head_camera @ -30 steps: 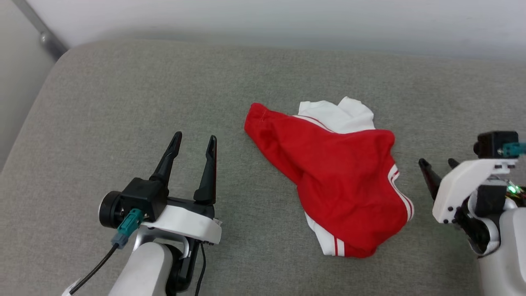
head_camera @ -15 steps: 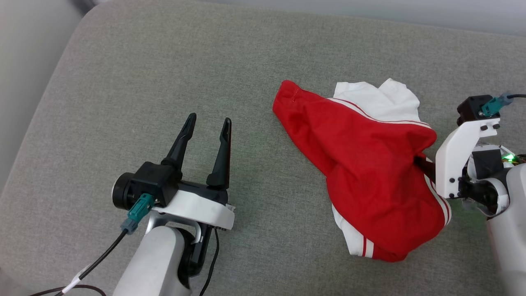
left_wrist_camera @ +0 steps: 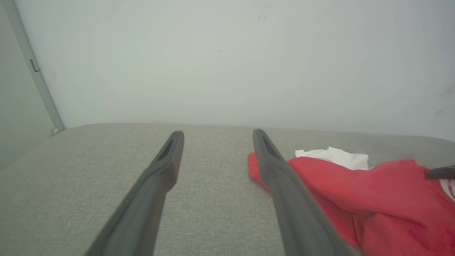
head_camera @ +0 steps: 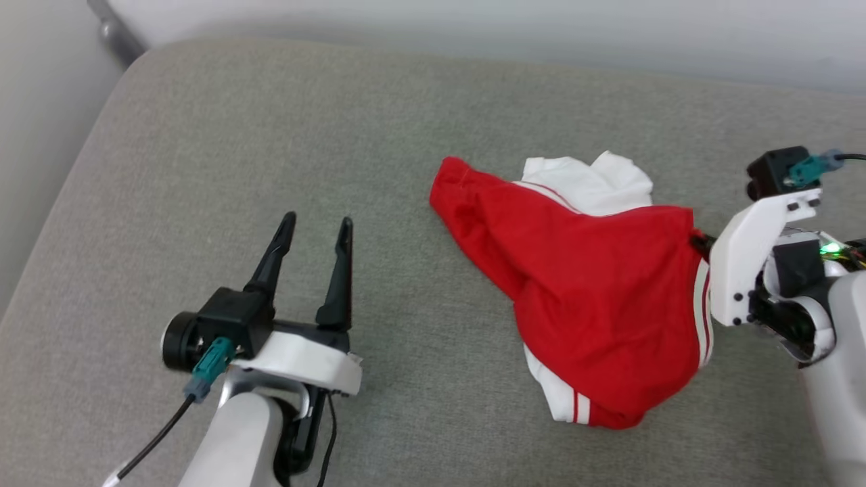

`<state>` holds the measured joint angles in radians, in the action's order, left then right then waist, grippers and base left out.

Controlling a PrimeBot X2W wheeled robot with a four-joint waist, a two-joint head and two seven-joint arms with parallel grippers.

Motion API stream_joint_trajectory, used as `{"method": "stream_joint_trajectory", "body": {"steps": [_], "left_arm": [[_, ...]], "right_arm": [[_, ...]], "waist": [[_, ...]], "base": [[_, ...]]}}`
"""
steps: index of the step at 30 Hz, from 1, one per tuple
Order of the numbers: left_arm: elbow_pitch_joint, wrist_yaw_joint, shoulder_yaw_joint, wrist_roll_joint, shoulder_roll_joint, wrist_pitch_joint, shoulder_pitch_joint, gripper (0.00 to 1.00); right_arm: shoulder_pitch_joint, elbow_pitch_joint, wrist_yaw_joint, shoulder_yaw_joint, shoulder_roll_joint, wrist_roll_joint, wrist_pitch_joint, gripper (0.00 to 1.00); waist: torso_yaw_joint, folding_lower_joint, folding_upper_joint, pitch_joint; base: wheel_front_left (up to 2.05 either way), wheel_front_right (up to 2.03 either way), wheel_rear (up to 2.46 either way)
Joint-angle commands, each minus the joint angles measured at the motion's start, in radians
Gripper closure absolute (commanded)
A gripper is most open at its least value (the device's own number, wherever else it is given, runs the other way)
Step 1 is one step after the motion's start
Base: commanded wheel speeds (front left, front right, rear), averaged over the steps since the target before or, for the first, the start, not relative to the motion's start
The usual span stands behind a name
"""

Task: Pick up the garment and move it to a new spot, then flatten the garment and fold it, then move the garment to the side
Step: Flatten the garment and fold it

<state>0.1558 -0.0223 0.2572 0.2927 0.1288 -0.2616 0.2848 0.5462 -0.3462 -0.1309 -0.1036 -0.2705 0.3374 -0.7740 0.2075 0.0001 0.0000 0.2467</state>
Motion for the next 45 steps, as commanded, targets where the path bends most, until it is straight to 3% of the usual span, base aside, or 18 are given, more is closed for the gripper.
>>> {"method": "stream_joint_trajectory", "body": {"steps": [1, 8, 11, 12, 18, 19, 20, 26, 32, 40, 45], "left_arm": [[0.002, -0.005, -0.006, -0.008, 0.008, -0.005, -0.024, 0.00], [0.005, -0.024, -0.026, -0.001, 0.035, 0.001, -0.090, 0.00], [-0.004, -0.035, -0.029, 0.000, 0.043, 0.011, -0.117, 0.00], [-0.014, -0.042, -0.032, 0.004, 0.052, 0.021, -0.139, 0.00], [-0.031, -0.056, -0.030, 0.008, 0.062, 0.046, -0.168, 0.00], [-0.033, -0.059, -0.031, 0.010, 0.062, 0.047, -0.173, 0.00], [-0.035, -0.061, -0.032, 0.010, 0.063, 0.051, -0.177, 0.00], [-0.041, -0.071, -0.039, 0.020, 0.072, 0.057, -0.203, 0.00], [-0.056, -0.082, -0.036, 0.023, 0.072, 0.062, -0.213, 0.00], [-0.089, -0.077, -0.027, 0.022, 0.070, 0.059, -0.162, 0.00], [-0.101, -0.066, -0.014, 0.016, 0.063, 0.047, -0.116, 0.00]], "right_arm": [[-0.039, 0.036, 0.000, 0.020, -0.001, -0.006, 0.014, 1.00], [-0.290, 0.278, 0.000, 0.129, 0.029, -0.063, -0.025, 1.00], [-0.438, 0.380, 0.000, 0.161, 0.071, -0.078, -0.057, 1.00], [-0.575, 0.437, 0.000, 0.166, 0.121, -0.072, -0.079, 1.00], [-0.733, 0.391, 0.000, 0.136, 0.197, -0.040, -0.036, 1.00], [-0.739, 0.378, 0.000, 0.135, 0.201, -0.041, -0.009, 0.54], [-0.741, 0.367, 0.000, 0.133, 0.205, -0.037, 0.025, 0.00], [-0.702, 0.345, 0.000, 0.180, 0.213, -0.028, 0.284, 0.00], [-0.655, 0.330, 0.000, 0.258, 0.192, -0.034, 0.428, 0.00], [-0.502, 0.217, 0.000, 0.290, 0.098, -0.009, 0.365, 0.00], [-0.381, 0.135, 0.000, 0.242, 0.035, 0.029, 0.193, 0.00]], "waist": [[-0.037, -0.0001, 0.0000, -0.041], [-0.118, -0.0001, 0.0000, -0.119], [-0.143, -0.0001, 0.0000, -0.141], [-0.158, -0.0001, 0.0000, -0.157], [-0.164, -0.0001, 0.0000, -0.177], [-0.164, -0.0001, 0.0000, -0.179], [-0.165, -0.0001, 0.0000, -0.182], [-0.177, -0.0001, 0.0000, -0.201], [-0.179, -0.0001, 0.0000, -0.207], [-0.157, -0.0001, 0.0000, -0.139], [-0.128, -0.0001, 0.0000, -0.071]], "base": [[0.00, 0.00, 0.00], [0.00, 0.00, 0.00], [0.00, 0.00, 0.00], [0.00, 0.00, 0.00], [0.00, 0.00, 0.00], [0.00, 0.00, 0.00], [0.00, 0.00, 0.00], [0.00, 0.00, 0.00], [0.00, 0.00, 0.00], [0.00, 0.00, 0.00], [0.00, 0.00, 0.00]]}}
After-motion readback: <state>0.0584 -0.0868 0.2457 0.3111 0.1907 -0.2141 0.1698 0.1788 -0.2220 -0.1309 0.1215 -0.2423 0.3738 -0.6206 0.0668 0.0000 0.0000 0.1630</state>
